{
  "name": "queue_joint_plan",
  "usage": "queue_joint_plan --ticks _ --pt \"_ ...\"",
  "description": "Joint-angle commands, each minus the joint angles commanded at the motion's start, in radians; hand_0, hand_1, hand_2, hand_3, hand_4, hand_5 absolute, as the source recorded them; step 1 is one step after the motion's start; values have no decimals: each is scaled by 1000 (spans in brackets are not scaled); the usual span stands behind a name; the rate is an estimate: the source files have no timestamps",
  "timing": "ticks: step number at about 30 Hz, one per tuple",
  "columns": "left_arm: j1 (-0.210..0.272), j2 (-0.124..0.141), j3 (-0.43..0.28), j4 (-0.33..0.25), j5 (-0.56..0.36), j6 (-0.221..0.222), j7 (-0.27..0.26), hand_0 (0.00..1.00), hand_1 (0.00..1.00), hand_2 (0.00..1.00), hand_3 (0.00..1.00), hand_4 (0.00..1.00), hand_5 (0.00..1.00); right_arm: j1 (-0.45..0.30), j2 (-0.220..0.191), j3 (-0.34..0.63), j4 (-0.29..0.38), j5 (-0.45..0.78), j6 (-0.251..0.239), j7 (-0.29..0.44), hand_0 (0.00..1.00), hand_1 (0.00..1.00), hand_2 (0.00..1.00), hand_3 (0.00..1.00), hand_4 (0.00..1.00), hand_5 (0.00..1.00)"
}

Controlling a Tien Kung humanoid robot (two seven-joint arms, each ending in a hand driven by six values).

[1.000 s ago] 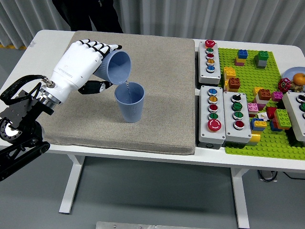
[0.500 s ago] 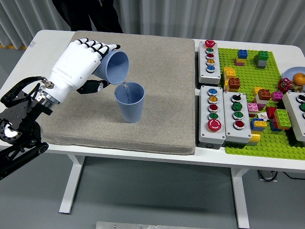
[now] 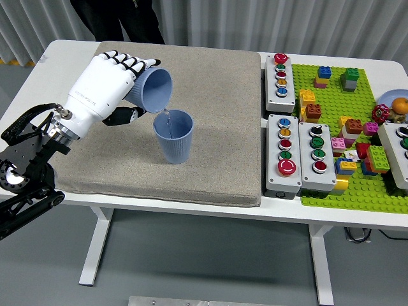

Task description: Pick cup pour cup place

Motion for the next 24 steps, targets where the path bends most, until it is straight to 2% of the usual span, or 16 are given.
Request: queue_joint_plan --ticks 12,19,24 --pt "-1 -7 14 11 0 5 0 469 514 691 586 664 93 3 0 0 0 2 0 0 703 631 559 571 2 88" --pt "-14 -7 39 17 0 4 42 472 517 691 587 660 87 5 0 -3 0 5 -1 -1 703 631 559 571 2 87" --pt "-18 -6 50 18 0 8 50 472 517 690 591 662 90 5 0 -4 0 9 -2 0 703 631 559 571 2 88"
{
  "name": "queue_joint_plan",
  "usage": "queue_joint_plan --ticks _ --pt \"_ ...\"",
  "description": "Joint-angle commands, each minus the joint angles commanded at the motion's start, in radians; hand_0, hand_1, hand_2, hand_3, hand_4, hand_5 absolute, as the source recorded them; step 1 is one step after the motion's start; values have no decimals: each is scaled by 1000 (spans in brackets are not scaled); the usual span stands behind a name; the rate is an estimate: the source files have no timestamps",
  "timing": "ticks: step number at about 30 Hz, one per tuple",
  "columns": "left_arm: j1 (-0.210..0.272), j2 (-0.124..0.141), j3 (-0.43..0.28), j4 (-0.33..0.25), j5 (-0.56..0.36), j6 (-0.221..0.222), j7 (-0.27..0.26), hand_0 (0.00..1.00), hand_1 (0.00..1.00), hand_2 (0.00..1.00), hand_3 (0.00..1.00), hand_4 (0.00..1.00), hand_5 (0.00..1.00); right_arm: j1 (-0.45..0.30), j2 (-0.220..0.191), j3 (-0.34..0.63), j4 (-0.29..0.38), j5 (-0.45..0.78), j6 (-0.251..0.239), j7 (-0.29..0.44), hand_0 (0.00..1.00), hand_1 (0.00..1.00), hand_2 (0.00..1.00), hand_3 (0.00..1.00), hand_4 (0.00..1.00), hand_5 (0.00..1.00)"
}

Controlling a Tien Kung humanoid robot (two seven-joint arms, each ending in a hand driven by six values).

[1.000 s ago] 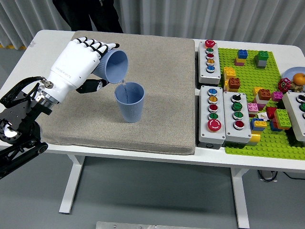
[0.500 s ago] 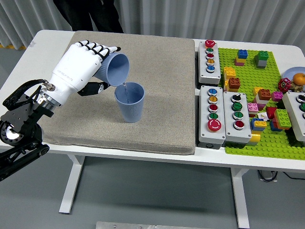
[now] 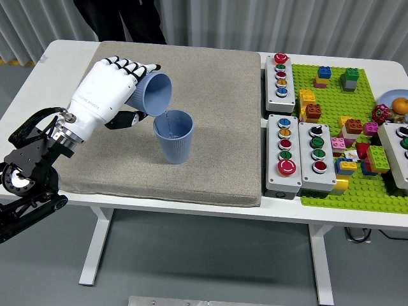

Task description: Pick cup pour cup place

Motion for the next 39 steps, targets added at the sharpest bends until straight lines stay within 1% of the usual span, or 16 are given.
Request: queue_joint_plan --ticks 6,13,24,31,39 --pt "-21 6 32 -8 0 8 13 472 516 688 590 662 89 0 0 0 0 -2 0 -2 703 631 559 571 2 86" --pt "-38 16 51 -14 0 7 19 473 516 688 587 662 90 1 -1 -3 0 3 -2 0 703 631 558 571 2 86" --pt "-62 29 82 -21 0 -7 25 475 518 688 589 660 84 -2 -1 -6 0 4 -2 -1 703 631 559 570 2 86" --pt "-98 62 134 -39 0 -26 45 479 518 688 591 661 84 -12 2 -4 0 6 -2 1 703 630 559 570 2 85" --pt "-114 73 163 -40 0 -29 58 478 520 686 590 661 84 -13 3 -7 1 10 -2 0 703 630 558 569 2 84"
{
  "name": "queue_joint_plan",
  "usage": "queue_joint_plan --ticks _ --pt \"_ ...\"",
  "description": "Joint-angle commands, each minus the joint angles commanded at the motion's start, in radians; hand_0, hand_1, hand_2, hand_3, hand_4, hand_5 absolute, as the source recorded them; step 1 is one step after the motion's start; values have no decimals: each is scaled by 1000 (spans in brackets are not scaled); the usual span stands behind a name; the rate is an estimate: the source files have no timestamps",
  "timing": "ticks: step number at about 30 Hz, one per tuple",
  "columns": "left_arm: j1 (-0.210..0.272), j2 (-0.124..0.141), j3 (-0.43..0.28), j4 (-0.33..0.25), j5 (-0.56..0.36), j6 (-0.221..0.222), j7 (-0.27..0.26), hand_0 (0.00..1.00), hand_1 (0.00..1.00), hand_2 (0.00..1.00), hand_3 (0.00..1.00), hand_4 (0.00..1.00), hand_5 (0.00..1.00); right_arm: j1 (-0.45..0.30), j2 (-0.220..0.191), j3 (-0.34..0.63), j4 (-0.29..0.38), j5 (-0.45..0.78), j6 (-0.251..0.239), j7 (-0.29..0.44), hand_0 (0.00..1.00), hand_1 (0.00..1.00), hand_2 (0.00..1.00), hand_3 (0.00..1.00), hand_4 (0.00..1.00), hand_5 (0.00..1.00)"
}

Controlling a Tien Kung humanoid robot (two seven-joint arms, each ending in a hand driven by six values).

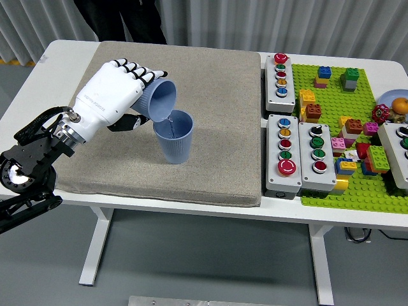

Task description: Pick cup pour cup place

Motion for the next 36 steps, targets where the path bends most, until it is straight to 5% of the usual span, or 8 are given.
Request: queue_joint_plan --ticks 36 --pt "-54 17 87 -14 0 -6 58 480 521 682 586 657 80 6 -1 -10 -1 18 -2 4 702 630 557 569 2 84"
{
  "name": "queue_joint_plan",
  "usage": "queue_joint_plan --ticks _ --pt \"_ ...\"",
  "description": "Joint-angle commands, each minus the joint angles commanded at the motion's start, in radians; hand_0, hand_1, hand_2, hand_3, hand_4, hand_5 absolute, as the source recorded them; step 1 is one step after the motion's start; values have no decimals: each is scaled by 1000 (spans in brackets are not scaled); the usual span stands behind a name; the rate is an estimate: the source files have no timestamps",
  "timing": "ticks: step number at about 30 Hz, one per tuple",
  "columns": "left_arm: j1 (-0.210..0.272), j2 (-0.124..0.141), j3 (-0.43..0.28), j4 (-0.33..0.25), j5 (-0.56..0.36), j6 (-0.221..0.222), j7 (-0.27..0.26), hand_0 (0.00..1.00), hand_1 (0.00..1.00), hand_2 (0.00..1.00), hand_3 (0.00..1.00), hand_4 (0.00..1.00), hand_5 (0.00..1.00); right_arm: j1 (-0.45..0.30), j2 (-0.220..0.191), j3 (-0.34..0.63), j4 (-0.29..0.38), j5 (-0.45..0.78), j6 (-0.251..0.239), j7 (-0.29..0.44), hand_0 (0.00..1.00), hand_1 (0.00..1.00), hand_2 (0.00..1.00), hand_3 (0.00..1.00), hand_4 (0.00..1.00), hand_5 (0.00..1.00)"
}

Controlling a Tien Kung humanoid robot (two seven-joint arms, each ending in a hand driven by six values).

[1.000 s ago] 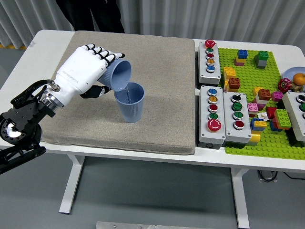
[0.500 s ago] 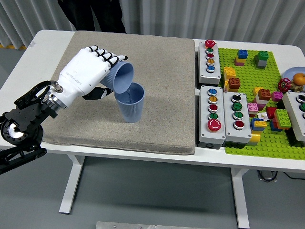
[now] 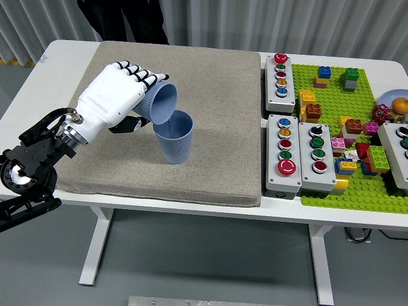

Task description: Pick cup pour cup place

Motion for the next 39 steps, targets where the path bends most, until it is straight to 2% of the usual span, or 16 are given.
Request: queue_joint_plan --ticks 24,39 --pt "-30 12 42 6 0 -31 32 483 522 681 580 650 80 -5 -1 -1 0 -4 2 -2 702 631 559 571 2 87" --pt "-33 15 44 10 0 -25 29 482 522 681 581 650 76 -6 -1 -1 1 -5 3 -2 703 631 559 571 2 88"
